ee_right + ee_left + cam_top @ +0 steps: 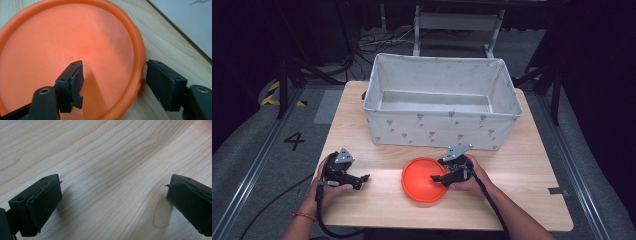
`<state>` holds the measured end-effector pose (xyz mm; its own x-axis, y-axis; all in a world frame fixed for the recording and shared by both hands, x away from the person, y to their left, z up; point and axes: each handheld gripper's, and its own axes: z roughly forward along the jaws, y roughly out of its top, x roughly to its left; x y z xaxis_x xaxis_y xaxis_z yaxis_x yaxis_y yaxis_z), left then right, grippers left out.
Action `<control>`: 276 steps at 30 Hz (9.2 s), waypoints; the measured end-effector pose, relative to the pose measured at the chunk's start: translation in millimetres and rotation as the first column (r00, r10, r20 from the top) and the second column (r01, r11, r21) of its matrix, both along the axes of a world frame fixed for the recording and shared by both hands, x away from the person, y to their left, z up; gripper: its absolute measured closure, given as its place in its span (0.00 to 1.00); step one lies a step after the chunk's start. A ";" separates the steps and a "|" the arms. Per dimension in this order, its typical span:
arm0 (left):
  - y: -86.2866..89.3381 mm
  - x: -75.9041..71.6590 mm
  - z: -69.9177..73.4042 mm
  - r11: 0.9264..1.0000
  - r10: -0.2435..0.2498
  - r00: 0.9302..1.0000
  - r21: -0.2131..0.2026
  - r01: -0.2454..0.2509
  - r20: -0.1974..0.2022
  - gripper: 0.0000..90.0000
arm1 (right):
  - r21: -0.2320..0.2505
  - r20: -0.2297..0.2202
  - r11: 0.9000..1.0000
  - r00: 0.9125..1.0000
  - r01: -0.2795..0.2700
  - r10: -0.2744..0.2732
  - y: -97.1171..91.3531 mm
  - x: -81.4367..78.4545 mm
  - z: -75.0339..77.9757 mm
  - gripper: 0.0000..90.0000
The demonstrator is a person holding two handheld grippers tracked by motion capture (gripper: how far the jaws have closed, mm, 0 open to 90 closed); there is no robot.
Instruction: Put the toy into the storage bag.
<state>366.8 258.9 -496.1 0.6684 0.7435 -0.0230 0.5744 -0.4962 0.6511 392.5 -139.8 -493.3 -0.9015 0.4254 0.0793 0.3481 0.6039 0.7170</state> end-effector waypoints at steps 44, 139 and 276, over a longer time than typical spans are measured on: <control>0.2 -0.1 0.3 1.000 0.001 1.000 0.001 -0.001 0.000 0.00 | 0.107 0.118 0.994 0.993 -0.004 -0.009 -26.1 -15.3 75.0 0.92; 0.3 -0.4 0.2 1.000 0.003 1.000 0.000 -0.003 -0.001 0.00 | -0.054 0.440 0.994 0.896 0.093 -0.060 -125.2 -5.1 308.6 0.92; -0.4 0.8 -0.3 1.000 0.001 1.000 -0.009 -0.001 -0.004 0.00 | 0.003 0.343 0.928 0.871 0.373 -0.351 -153.2 61.7 215.0 0.29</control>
<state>367.6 258.5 -496.5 0.6675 0.7439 -0.0322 0.5776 -0.4900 0.6529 454.3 -293.0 -278.3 -0.6521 0.7214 -0.2331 0.2996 0.5277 0.7948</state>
